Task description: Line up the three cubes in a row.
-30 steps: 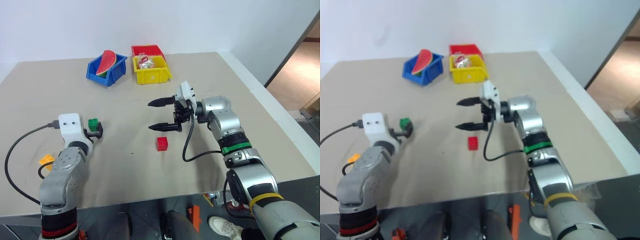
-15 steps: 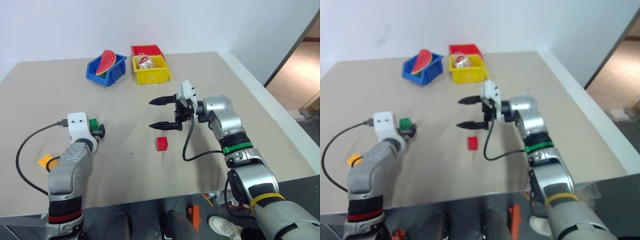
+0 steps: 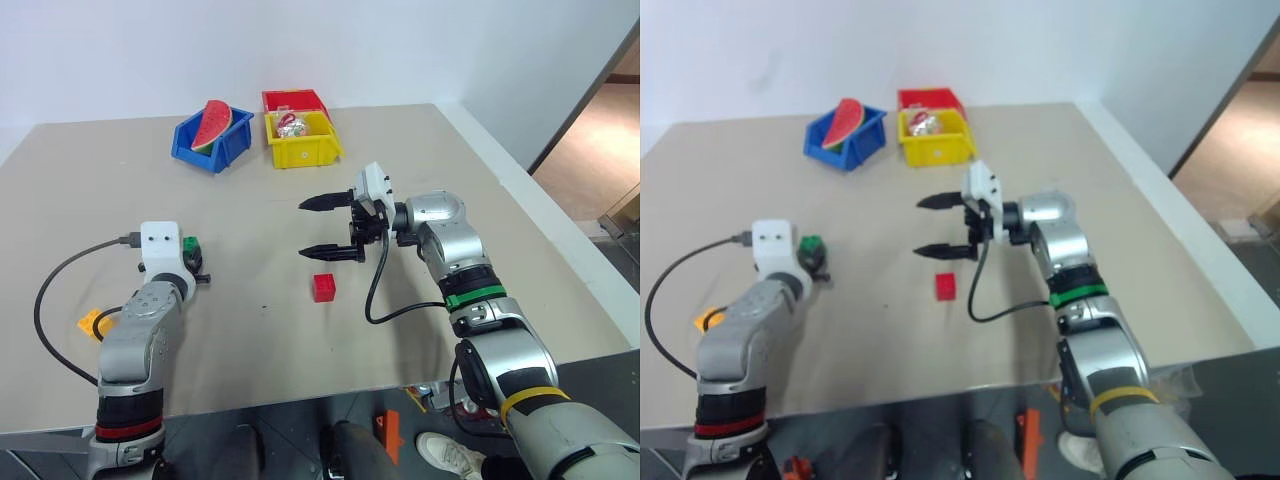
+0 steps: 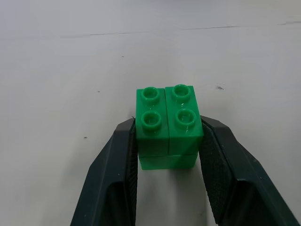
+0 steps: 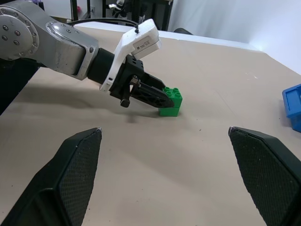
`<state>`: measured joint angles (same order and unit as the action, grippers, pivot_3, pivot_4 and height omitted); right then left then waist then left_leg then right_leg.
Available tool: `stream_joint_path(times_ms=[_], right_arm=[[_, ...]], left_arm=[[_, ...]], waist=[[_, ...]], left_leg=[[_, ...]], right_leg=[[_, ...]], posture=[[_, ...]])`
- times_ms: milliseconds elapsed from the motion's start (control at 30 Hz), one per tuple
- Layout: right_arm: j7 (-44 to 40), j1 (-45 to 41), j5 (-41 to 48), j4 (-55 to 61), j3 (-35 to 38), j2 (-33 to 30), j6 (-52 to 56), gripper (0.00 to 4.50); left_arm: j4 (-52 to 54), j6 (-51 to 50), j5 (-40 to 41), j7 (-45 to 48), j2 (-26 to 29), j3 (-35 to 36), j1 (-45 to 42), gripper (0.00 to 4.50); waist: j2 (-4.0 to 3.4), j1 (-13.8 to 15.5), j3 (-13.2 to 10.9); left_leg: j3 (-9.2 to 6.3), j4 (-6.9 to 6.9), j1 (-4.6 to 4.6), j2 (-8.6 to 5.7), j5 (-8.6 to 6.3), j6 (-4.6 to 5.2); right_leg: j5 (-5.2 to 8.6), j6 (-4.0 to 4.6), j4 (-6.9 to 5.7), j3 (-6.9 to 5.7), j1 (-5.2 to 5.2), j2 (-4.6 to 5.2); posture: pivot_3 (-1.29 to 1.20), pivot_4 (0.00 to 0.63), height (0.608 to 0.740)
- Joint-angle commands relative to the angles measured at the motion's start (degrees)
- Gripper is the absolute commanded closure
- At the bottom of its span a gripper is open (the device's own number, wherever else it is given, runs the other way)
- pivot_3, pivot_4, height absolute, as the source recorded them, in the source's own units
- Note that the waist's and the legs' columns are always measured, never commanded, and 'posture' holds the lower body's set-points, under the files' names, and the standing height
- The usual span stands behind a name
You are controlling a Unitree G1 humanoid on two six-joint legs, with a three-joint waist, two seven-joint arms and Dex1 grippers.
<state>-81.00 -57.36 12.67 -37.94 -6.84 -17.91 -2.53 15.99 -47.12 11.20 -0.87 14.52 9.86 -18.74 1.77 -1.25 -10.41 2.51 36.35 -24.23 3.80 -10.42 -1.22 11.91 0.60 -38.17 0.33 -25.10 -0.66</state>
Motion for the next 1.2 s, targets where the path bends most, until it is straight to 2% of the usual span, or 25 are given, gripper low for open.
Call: stream_joint_path(times_ms=[33, 200, 300, 367, 467, 633, 800, 1200], right_arm=[[0.05, -1.31, 0.25, 0.75, 0.66, -0.56, -1.16, 0.0], [0.28, -1.77, 0.15, 0.45, 0.79, -0.74, -1.7, 0.0], [-0.87, -1.78, 0.59, 1.16, 0.55, -1.39, 0.12, 0.0], [-3.02, -1.41, 0.93, 2.14, -0.1, -2.5, 2.71, 0.0], [-5.53, -0.22, 3.28, 4.9, -0.08, -4.59, 13.0, 0.0], [-7.12, 2.26, 2.99, 8.49, -0.98, -6.87, 15.49, 0.0], [-5.88, 3.36, 2.65, 9.77, -0.88, -7.87, 14.17, 0.0], [-4.44, 5.6, 2.97, 12.86, -0.7, -9.41, 14.11, 0.0]], left_arm=[[6.18, 0.23, 1.77, 7.91, 4.65, -3.5, -0.86, 3.23], [8.6, 2.64, 4.63, 21.1, 13.13, -7.31, 0.69, 3.23], [8.16, 7.52, 7.59, 34.1, 20.13, -9.04, 1.05, 3.23], [6.32, 12.99, 8.55, 42.36, 24.11, -9.87, 0.26, 3.23], [-0.67, 22.63, 7.95, 54.78, 28.99, -12.45, -2.79, 3.23], [-10.28, 28.92, 7.33, 64.69, 29.44, -15.5, -7.47, 3.23], [-15.38, 30.93, 6.99, 70.1, 27.72, -18.62, -10.45, 3.23], [-18.1, 32.75, 4.96, 70.84, 23.03, -20.78, -11.36, 3.23]], waist=[[0.0, 0.0, 0.0], [0.02, -0.03, -0.02], [0.02, -0.04, -0.02], [0.01, -0.02, -0.03], [-0.01, 0.05, -0.04], [-0.01, 0.04, -0.04], [-0.01, -0.07, -0.04], [0.0, -0.05, -0.04]], left_leg=[[0.0, 0.0, 0.0, 0.0, 0.0, 0.0], [0.03, -0.03, -0.02, 0.01, 0.0, 0.0], [0.05, -0.04, -0.03, 0.01, 0.0, 0.0], [0.05, -0.05, -0.04, 0.01, 0.0, 0.0], [0.08, -0.05, -0.06, 0.01, 0.0, 0.0], [0.21, -0.05, -0.06, 0.01, 0.0, 0.0], [0.34, -0.06, -0.11, 0.02, -0.01, 0.01], [0.41, -0.04, -0.08, 0.02, -0.02, 0.03]], right_leg=[[0.0, 0.0, 0.0, 0.01, 0.0, 0.0], [0.01, 0.01, 0.0, 0.03, -0.06, -0.01], [0.01, 0.02, 0.0, 0.04, -0.09, -0.02], [0.04, 0.06, -0.02, 0.02, -0.12, -0.01], [0.05, 0.12, 0.0, 0.0, -0.13, 0.01], [0.08, 0.1, 0.02, 0.08, -0.15, 0.04], [0.09, 0.06, 0.0, 0.21, -0.25, 0.0], [0.06, 0.01, -0.02, 0.34, -0.25, -0.01]], posture=[[0.0, 0.15, 0.74], [0.0, 0.15, 0.74], [0.0, 0.15, 0.74], [0.0, 0.15, 0.74], [0.0, 0.15, 0.74], [0.0, 0.15, 0.74], [0.0, 0.15, 0.74], [0.0, 0.15, 0.74]])
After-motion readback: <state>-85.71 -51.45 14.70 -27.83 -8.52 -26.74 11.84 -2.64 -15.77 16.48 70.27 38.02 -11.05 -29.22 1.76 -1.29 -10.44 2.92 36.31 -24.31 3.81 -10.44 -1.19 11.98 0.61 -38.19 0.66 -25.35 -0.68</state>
